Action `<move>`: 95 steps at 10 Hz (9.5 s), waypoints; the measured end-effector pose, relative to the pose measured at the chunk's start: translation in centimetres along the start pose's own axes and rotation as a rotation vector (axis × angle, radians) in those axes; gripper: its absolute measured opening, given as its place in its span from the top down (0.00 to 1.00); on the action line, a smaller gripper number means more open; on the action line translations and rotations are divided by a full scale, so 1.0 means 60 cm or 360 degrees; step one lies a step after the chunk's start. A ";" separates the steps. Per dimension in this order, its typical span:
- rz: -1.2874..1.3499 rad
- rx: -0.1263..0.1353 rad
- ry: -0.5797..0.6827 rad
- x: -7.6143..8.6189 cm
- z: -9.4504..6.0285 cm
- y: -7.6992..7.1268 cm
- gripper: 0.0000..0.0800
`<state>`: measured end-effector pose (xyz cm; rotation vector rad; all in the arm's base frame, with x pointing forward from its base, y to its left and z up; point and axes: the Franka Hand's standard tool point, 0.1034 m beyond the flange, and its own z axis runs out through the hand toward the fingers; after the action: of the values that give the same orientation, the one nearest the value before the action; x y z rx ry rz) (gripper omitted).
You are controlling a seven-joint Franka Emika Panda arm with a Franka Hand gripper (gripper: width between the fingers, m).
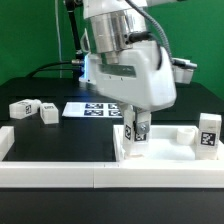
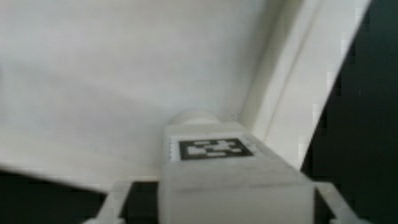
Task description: Assemble square table
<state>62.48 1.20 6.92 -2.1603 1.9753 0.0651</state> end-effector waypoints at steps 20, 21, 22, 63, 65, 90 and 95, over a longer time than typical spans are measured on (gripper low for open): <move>-0.2022 -0.0182 0.0129 0.006 -0.001 0.000 0.51; -0.1863 -0.0169 0.0132 0.005 -0.001 0.000 0.51; -0.1746 -0.0162 0.0137 0.005 -0.001 0.000 0.64; 0.0655 0.0032 0.0096 0.008 -0.008 0.003 0.64; 0.0755 0.0033 0.0085 0.008 -0.008 0.002 0.64; 0.0167 -0.0057 0.0109 0.008 -0.007 0.000 0.63; 0.0703 -0.0018 0.0097 0.012 -0.008 -0.001 0.63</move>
Offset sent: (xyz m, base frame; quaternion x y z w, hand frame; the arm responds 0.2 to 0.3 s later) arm 0.0000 0.0000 0.0000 0.0000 0.0000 0.0650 0.9979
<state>62.56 0.43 7.29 -1.7094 2.4543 0.0801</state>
